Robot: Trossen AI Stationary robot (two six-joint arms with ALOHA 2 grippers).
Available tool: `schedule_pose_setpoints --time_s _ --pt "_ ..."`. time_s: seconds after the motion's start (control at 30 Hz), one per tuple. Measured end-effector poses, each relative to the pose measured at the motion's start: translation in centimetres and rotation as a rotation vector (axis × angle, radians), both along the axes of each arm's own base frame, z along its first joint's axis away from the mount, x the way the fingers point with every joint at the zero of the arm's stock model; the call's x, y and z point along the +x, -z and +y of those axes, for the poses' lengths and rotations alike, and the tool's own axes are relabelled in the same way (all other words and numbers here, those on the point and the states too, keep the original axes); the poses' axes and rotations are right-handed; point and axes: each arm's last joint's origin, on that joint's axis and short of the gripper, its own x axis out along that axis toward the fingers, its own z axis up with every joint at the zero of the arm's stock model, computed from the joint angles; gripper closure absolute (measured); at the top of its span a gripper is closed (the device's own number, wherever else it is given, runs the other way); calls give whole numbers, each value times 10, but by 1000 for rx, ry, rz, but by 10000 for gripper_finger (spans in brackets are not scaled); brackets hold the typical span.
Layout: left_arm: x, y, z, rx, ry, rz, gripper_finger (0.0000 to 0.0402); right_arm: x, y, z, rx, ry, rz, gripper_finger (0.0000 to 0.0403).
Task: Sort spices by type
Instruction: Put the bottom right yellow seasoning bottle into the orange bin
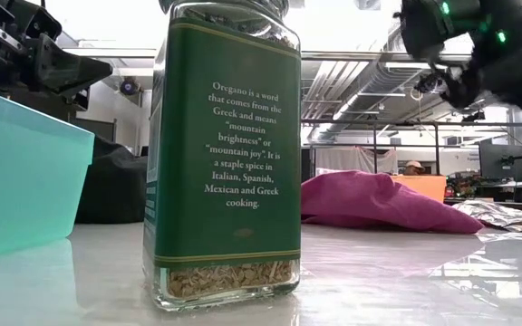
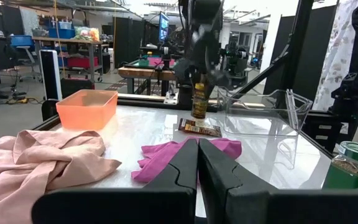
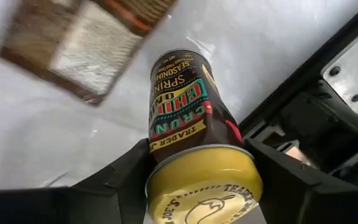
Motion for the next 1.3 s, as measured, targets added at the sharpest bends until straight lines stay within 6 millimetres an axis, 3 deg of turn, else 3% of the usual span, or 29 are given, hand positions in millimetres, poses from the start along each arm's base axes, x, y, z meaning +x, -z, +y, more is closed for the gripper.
schedule_pose_setpoints --time_s 0.13,0.23,0.33,0.43,0.57,0.7,0.87,1.0,1.3 --pt "0 0 0 0 0 0 401 15 -39 -8 -83 -11 -122 175" --pt "0 0 0 0 0 1 401 26 -74 -25 -207 7 -261 176" --pt "0 0 0 0 0 1 401 31 -106 -54 -355 46 -370 176" --pt "0 0 0 0 0 0 401 27 -123 -95 -480 101 -371 176" --pt "0 0 0 0 0 0 401 15 -116 -155 -502 171 -271 176" --pt "0 0 0 0 0 0 401 1 -90 -209 -443 200 -134 176" --pt "0 0 0 0 0 0 401 -9 -62 -255 -381 201 -75 176" --pt "0 0 0 0 0 0 401 -8 -49 -268 -343 166 -61 176" --pt "0 0 0 0 0 0 401 -5 -38 -269 -230 94 -48 176"
